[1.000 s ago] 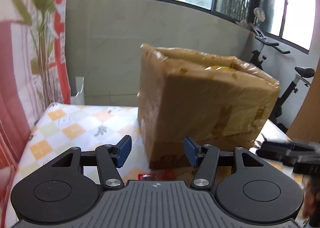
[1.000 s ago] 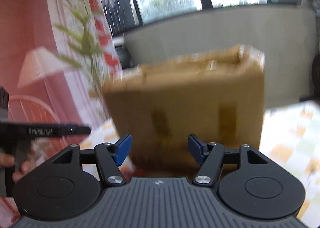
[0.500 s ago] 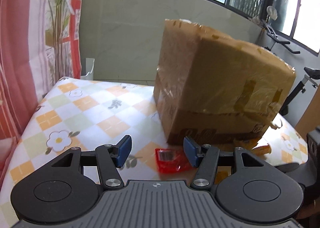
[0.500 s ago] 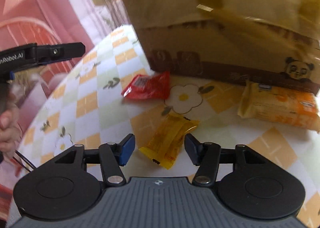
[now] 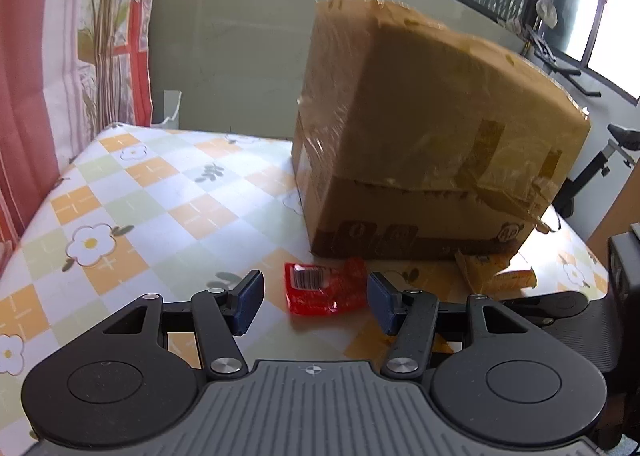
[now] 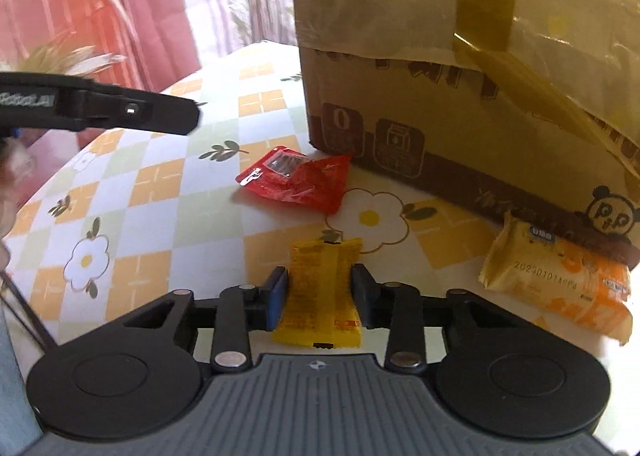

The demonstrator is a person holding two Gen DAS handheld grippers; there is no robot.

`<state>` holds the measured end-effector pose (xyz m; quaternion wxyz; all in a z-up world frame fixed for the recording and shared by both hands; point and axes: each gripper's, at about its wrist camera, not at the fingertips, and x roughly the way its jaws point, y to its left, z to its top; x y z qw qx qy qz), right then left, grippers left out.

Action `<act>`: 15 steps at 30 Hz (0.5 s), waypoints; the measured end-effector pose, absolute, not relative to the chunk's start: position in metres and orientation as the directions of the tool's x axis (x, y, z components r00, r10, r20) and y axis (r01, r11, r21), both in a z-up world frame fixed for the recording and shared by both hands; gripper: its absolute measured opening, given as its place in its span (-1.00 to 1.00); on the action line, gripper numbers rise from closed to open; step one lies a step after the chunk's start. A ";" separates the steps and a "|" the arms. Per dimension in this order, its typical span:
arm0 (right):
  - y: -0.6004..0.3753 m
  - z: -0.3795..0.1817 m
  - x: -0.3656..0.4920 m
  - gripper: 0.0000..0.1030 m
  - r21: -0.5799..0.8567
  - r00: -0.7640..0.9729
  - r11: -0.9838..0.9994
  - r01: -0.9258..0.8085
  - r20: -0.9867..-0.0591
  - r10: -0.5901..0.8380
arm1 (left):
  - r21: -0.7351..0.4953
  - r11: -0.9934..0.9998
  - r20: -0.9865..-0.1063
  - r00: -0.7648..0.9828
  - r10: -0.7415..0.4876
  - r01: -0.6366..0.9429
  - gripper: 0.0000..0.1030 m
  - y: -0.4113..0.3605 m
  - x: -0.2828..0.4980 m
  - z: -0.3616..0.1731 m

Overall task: Organize snacks
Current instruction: 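Lower both open tools toward the red packet and small yellow candy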

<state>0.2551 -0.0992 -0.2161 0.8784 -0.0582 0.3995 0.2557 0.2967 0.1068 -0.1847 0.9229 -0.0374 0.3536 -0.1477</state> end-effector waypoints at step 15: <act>-0.165 -0.229 0.221 -0.34 0.043 0.677 0.887 -0.461 -0.629 0.382 | -0.120 0.973 -0.749 0.625 -0.218 0.196 0.42 0.071 0.340 -0.225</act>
